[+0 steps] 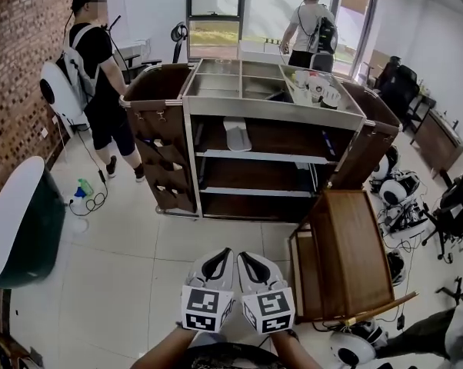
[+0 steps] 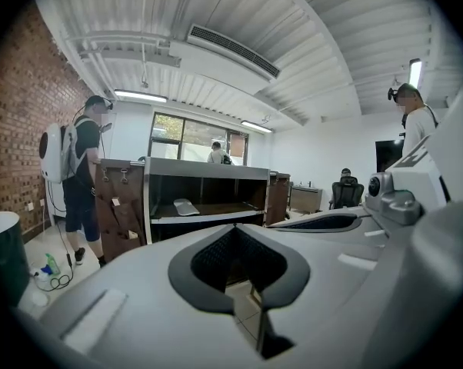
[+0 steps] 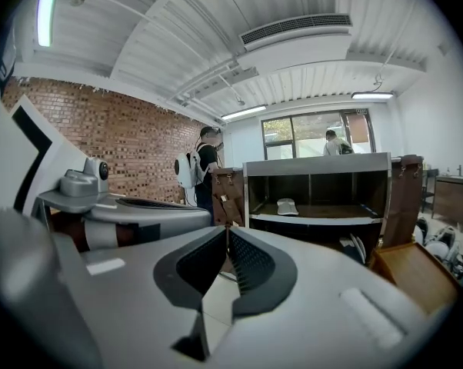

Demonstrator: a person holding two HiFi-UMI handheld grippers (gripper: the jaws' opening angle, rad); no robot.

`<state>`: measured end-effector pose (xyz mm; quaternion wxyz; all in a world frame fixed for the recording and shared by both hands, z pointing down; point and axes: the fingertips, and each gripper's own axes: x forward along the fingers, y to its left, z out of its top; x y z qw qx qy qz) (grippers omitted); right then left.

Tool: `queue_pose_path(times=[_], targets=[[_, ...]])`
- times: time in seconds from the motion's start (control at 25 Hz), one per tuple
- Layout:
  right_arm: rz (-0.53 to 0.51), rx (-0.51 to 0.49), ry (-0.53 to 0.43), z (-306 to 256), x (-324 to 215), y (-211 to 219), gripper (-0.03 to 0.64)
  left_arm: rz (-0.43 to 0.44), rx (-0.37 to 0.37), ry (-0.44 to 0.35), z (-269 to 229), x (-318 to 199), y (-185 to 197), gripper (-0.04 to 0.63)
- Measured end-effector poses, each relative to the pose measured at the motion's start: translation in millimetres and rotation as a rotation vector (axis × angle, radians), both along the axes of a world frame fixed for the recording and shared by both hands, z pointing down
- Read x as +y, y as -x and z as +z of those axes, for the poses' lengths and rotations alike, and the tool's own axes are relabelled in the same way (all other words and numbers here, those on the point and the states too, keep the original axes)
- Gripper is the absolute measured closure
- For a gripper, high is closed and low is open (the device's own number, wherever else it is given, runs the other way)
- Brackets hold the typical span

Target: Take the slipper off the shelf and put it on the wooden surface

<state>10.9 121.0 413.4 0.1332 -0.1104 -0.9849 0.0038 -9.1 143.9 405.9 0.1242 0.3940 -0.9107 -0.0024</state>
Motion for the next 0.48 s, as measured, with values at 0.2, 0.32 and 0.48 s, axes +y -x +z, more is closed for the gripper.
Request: queue_pose_path(times=[0.2,0.32,0.48], targets=[[0.019,0.009,-0.003,3,13,39,0.607,0.025,0.01,-0.009,3,11,38,0.589],[0.029,0.014,0.002,5,20,56,0.607,0.036,0.014,-0.01,5,18,54,0.589],[0.036,0.019,0.007,8,26,75,0.607,0.042,0.019,-0.006,7,26,76,0.589]])
